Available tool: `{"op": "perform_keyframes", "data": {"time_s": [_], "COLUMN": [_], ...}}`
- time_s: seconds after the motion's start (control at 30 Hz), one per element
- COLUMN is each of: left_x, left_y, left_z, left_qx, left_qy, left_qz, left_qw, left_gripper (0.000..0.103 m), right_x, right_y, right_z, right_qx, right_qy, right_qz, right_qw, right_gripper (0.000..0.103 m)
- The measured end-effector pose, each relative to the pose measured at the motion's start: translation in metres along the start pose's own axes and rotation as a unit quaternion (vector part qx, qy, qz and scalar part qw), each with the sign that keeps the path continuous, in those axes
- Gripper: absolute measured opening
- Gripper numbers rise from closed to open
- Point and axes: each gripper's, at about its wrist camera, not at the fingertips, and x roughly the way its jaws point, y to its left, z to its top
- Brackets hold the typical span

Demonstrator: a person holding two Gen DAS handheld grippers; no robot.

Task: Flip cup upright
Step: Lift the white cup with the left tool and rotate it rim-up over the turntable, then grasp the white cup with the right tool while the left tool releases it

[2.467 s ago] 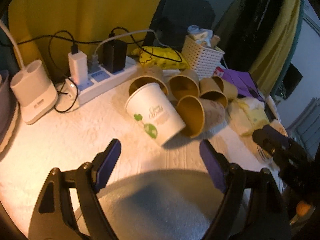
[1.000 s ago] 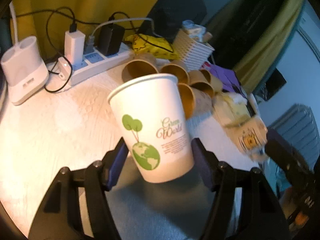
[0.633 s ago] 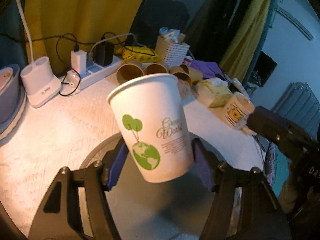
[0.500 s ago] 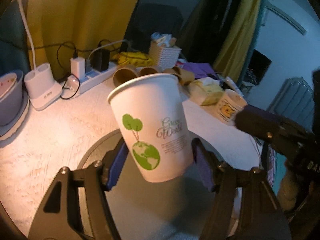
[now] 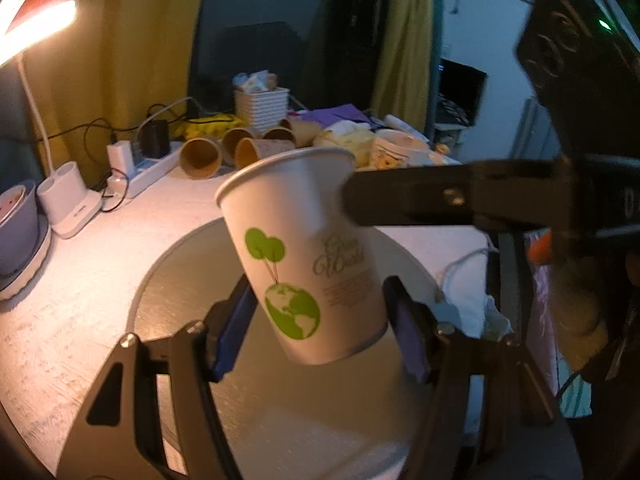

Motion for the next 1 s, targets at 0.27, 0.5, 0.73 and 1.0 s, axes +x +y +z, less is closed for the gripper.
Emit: {"op": "perform_keyframes", "data": {"time_s": [0.27, 0.5, 0.73, 1.0], "left_x": [-0.008, -0.013, -0.012, 0.000], "left_y": [-0.019, -0.031, -0.031, -0.016], "left_z": [-0.008, -0.015, -0.016, -0.013], "left_qx": [0.041, 0.078, 0.088, 0.046], "left_qy": [-0.016, -0.031, -0.032, -0.002], "left_qz": [-0.002, 0.004, 0.005, -0.003], "left_qw": [0.9990, 0.9965, 0.9956, 0.9990], "left_gripper": [0.066, 0.066, 0.066, 0.071], "right_x": [-0.001, 0.005, 0.014, 0.025], "right_y": [0.004, 0.003, -0.002, -0.005], "right_z": [-0.008, -0.010, -0.011, -0.006], "right_qx": [0.022, 0.031, 0.042, 0.039], "right_qy": [0.016, 0.037, 0.049, 0.052], "right_qz": [0.037, 0.049, 0.053, 0.042], "right_qw": [0.999, 0.998, 0.997, 0.997], "right_gripper": [0.074, 0.074, 0.073, 0.071]}}
